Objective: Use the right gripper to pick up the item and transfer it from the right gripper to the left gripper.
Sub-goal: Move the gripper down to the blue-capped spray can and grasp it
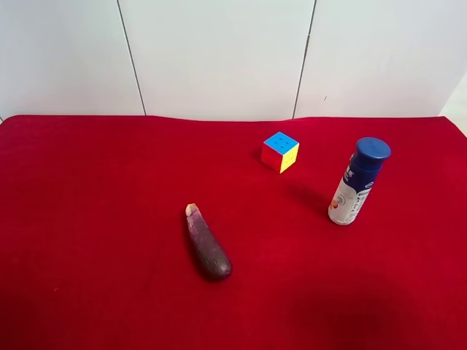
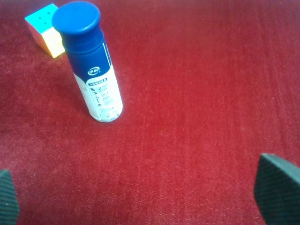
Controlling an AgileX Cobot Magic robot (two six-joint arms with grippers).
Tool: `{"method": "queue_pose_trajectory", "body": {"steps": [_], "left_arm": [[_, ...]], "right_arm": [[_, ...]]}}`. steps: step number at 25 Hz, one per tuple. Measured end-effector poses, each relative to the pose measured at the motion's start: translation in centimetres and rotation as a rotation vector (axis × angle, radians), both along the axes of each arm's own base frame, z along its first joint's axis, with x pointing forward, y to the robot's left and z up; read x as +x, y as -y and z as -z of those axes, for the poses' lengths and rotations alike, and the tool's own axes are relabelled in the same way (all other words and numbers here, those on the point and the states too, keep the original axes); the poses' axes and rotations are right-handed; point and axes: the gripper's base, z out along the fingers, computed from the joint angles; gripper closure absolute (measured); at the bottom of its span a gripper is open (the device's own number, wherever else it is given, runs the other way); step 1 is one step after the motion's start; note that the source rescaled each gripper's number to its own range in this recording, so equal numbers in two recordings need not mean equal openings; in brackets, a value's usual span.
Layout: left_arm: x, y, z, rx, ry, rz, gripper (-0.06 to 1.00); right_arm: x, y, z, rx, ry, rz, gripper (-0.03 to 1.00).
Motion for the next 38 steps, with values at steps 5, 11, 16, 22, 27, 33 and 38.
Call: {"method": "queue_pose_trajectory", "body": {"steps": [5, 11, 16, 22, 27, 33, 38], "left_arm": [[0.0, 0.0, 0.0, 0.0, 0.0, 0.0, -0.06], [0.0, 0.0, 0.0, 0.0, 0.0, 0.0, -0.06], [0.0, 0.0, 0.0, 0.0, 0.0, 0.0, -0.06], [0.0, 0.0, 0.0, 0.0, 0.0, 0.0, -0.06], [0.0, 0.0, 0.0, 0.0, 0.0, 0.0, -0.06], [0.0, 0.0, 0.0, 0.0, 0.0, 0.0, -0.06], [0.0, 0.0, 0.0, 0.0, 0.0, 0.0, -0.06]], "right_arm": [[0.0, 0.0, 0.0, 0.0, 0.0, 0.0, -0.03], [0.0, 0.0, 0.0, 0.0, 0.0, 0.0, -0.03], [0.0, -0.1, -0.1, 0.008, -0.003, -0.005, -0.03], [2.3, -0.3, -4.1, -0.004, -0.117, -0.004, -0.03], [7.1, -0.7, -8.6, -0.033, -0.269, 0.006, -0.03], [14.8, -1.9, -10.9, -0.061, -0.449, -0.017, -0.03], [20.8, -2.8, -10.4, -0.034, -0.564, 0.022, -0.03]]}}
